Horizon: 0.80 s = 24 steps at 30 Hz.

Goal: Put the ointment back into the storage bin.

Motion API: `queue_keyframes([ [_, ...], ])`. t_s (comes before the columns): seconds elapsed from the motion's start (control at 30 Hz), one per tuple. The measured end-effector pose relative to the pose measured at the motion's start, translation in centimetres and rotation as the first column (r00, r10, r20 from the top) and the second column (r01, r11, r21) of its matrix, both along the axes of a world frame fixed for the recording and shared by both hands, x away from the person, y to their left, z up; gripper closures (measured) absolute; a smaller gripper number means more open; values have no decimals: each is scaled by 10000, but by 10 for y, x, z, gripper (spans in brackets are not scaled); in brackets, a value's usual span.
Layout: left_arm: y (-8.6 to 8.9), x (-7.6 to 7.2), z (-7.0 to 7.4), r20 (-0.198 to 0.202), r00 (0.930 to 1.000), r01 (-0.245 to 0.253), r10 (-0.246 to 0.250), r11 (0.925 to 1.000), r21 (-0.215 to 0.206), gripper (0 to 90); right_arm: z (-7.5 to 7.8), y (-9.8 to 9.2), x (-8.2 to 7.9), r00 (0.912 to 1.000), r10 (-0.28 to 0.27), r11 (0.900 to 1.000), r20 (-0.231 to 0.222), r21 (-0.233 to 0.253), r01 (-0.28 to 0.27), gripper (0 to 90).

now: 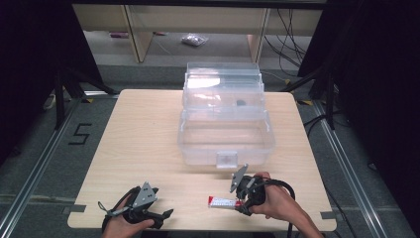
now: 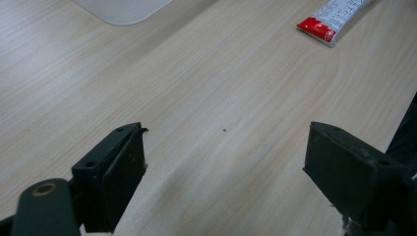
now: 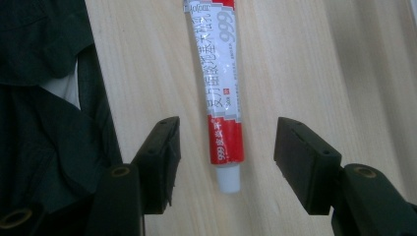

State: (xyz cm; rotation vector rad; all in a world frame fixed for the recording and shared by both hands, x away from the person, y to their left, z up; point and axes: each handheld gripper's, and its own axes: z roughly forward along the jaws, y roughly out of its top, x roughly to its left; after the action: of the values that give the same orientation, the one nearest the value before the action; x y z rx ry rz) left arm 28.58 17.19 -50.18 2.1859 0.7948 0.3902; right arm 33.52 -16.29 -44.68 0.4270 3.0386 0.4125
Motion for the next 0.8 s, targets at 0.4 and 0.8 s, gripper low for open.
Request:
queue_keyframes([
  [0.4,0,0,0,15,10000,15,-15,10000,-15,152,-9,12,6,9992,400,9964,40,-754,-396,499],
  [0.8,0,0,0,22,10000,53,-53,10000,-45,152,-17,19,9,9985,552,9915,-28,-1177,-551,551],
])
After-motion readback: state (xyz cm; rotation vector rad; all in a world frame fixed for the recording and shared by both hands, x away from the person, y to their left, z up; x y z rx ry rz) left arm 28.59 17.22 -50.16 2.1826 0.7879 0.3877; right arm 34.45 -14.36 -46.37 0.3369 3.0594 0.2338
